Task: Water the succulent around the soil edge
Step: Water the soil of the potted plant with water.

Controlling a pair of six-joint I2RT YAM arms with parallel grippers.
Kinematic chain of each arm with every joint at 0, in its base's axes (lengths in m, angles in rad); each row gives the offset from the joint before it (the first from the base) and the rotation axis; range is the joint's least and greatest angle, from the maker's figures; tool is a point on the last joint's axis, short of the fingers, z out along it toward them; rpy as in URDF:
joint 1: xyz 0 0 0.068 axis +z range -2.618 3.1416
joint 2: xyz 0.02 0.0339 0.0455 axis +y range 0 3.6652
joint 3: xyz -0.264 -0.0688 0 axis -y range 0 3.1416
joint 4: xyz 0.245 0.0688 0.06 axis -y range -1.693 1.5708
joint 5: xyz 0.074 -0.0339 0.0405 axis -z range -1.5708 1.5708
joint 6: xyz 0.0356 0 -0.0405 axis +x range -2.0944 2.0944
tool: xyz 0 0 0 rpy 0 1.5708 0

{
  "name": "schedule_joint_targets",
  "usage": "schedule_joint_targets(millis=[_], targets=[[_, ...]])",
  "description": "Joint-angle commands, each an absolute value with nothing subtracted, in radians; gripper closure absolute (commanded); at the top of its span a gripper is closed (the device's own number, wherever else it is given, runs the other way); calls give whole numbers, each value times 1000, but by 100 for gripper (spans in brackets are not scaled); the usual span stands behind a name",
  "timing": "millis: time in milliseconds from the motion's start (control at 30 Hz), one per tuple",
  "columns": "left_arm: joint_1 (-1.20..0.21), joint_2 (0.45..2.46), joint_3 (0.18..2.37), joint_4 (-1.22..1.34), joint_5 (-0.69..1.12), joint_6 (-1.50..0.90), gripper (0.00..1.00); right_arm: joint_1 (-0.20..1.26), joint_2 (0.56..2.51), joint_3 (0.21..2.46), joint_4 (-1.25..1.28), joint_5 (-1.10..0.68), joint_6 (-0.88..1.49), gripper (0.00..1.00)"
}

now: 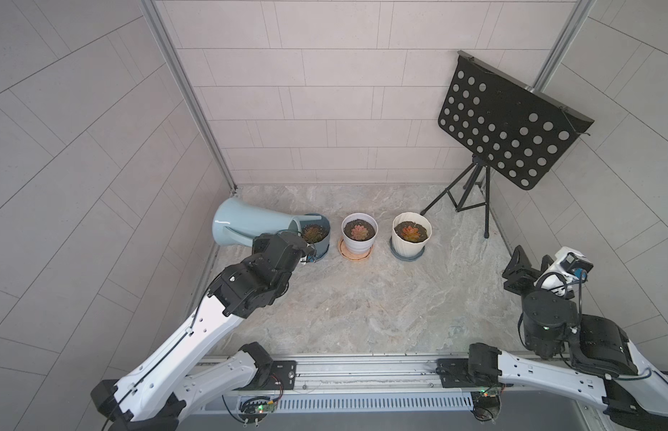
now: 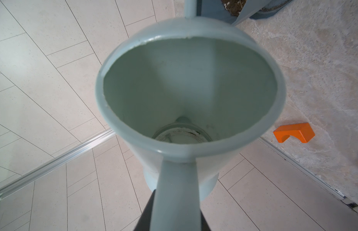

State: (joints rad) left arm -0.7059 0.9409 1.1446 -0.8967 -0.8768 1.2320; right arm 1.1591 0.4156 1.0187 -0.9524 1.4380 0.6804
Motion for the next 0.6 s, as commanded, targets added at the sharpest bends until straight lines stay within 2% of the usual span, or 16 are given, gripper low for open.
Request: schedule_joint_targets(millis=[0,367,567], targets=[[-694,928,1141,-830,-937,1235,100,1158,406,1028,-957,1455,665,36],[-683,878,1161,-851,-940,1200,100,1158,405,1031,-955,1454,660,36],[-685,734,1249,-846,-767,1011,100,1158,409,1029,-950,1453,662,36]])
